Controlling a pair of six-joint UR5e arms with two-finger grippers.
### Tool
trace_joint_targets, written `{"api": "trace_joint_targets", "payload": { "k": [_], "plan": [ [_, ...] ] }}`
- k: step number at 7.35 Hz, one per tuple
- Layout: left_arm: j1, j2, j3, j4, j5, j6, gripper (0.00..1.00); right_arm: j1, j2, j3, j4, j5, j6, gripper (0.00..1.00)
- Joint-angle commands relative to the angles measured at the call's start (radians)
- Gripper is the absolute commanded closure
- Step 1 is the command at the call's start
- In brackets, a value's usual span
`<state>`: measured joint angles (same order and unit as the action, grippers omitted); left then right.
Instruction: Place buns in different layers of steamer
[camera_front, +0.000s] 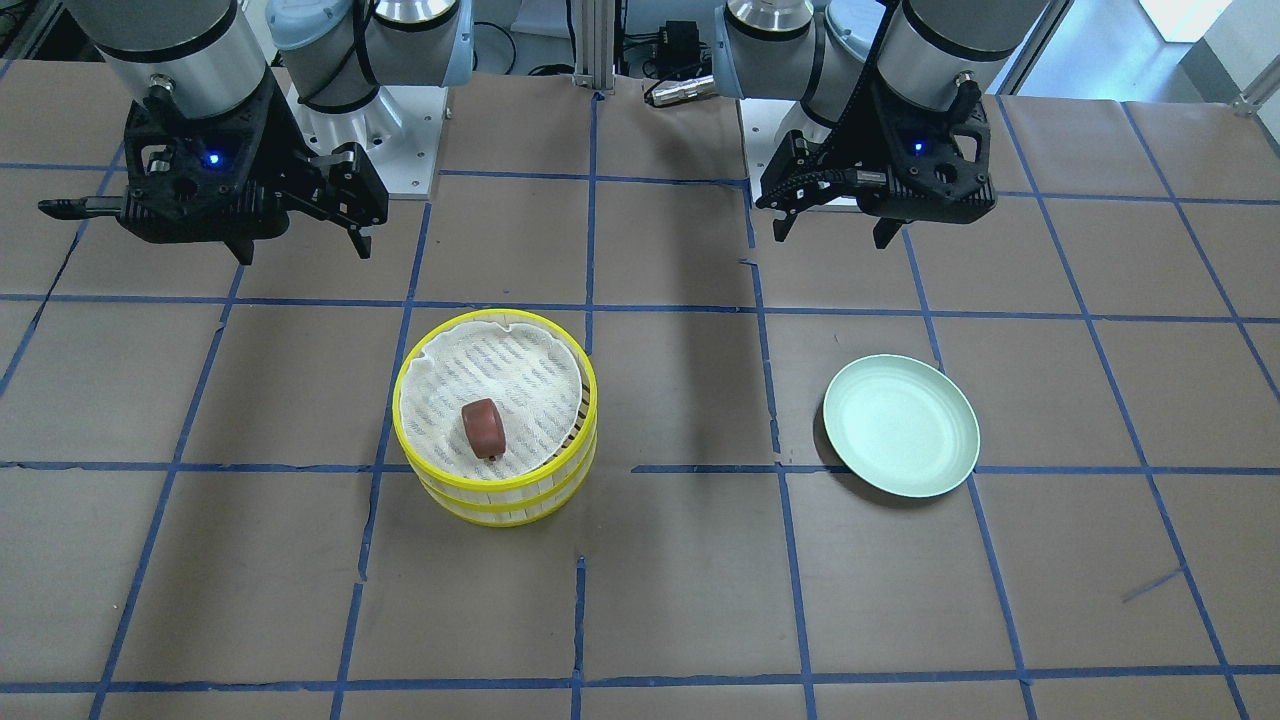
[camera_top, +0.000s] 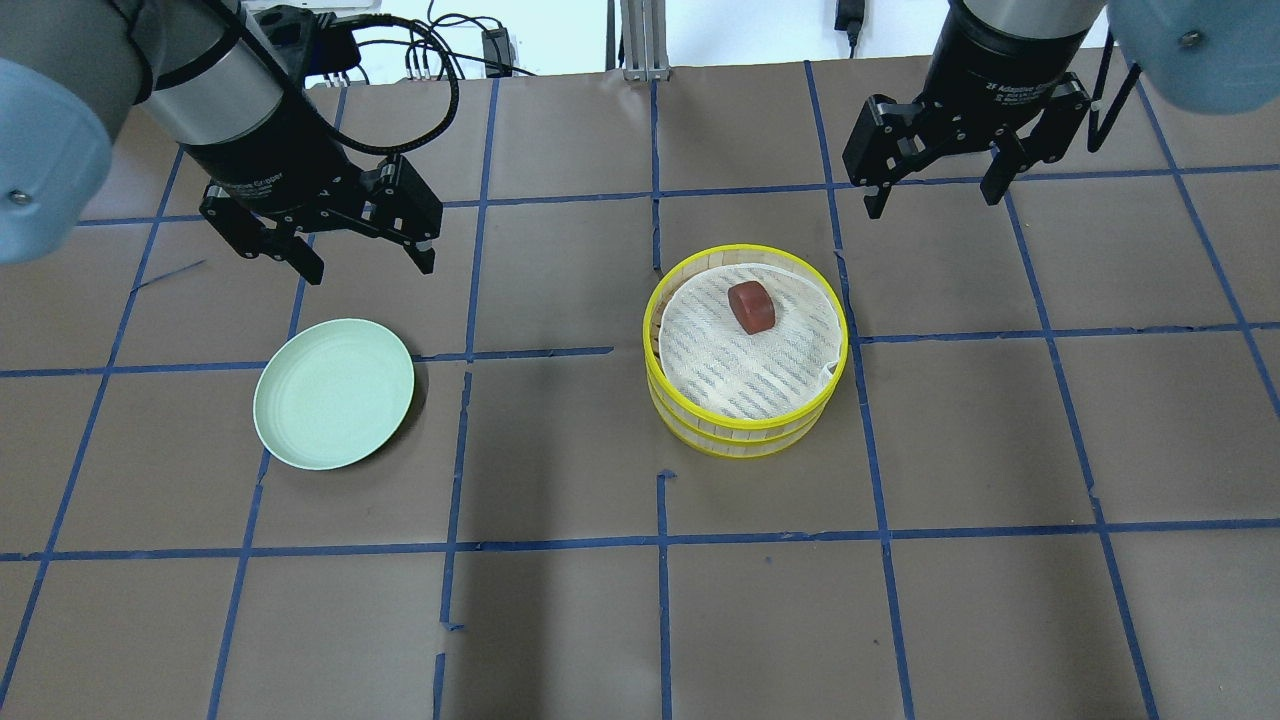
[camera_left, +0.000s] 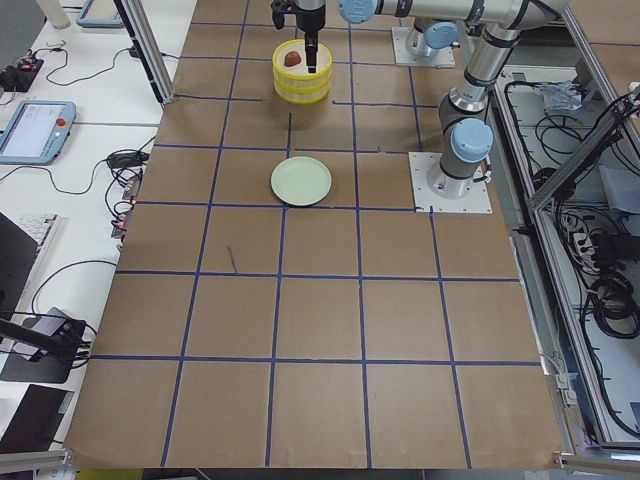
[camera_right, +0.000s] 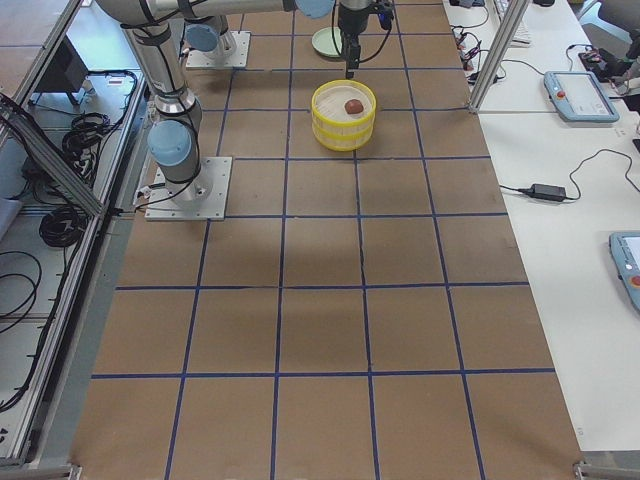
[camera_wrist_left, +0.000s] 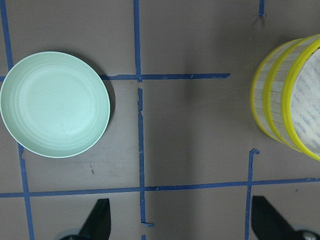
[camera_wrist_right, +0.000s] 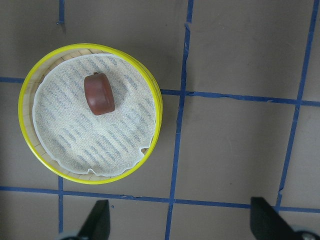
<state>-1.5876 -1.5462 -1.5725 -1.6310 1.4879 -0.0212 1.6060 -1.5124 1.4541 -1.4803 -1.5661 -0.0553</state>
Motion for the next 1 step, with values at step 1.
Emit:
{"api": "trace_joint_targets", "payload": {
  "k": [1],
  "plan": [
    [0.0,-0.005,-0.007,0.0,-0.001,-0.008,0.0,0.0,-0.006,0.005,-0.003,0.0,0.0,0.0]
  ]
}}
